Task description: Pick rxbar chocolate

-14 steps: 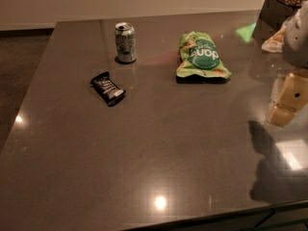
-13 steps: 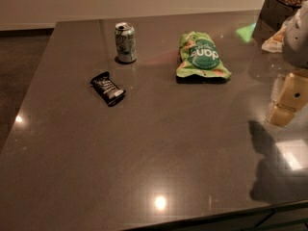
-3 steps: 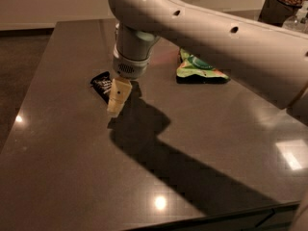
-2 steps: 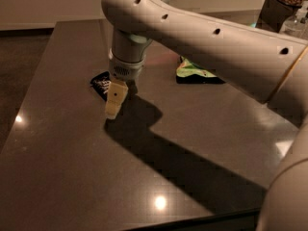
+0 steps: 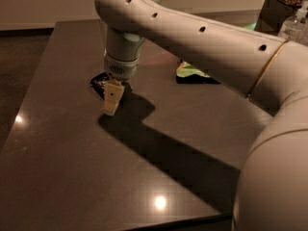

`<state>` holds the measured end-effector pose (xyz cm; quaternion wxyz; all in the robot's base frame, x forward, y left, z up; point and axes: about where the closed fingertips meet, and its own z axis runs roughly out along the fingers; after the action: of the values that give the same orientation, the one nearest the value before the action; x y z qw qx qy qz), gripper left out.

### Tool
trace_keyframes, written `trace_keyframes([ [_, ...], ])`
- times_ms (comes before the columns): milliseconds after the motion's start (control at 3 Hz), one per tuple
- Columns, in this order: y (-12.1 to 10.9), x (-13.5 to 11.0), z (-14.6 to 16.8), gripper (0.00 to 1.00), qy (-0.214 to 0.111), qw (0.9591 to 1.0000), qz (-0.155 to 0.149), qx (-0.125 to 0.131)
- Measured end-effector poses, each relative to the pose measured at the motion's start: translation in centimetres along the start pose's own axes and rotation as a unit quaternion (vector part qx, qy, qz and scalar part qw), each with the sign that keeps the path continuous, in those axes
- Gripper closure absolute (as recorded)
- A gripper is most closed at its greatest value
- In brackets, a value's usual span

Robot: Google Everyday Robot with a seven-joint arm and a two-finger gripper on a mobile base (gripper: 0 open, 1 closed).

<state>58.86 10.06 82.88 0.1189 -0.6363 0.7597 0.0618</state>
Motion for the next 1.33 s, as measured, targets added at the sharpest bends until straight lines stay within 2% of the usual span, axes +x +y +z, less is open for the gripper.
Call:
trace_keyframes([
  [333,0.01,-0.68,-0.38,0.48,-0.004,0.9999,-0.004,-0.008],
  [667,0.25,-0.82,-0.53,0.79,-0.006,0.9998,-0.005,-0.017],
  [1000,0.48,-0.61,-0.44,0.99,-0.003,0.9998,-0.005,-0.02],
  [1333,0.46,-0.66,-0.63,1.0,-0.003,0.9998,-0.005,-0.02],
])
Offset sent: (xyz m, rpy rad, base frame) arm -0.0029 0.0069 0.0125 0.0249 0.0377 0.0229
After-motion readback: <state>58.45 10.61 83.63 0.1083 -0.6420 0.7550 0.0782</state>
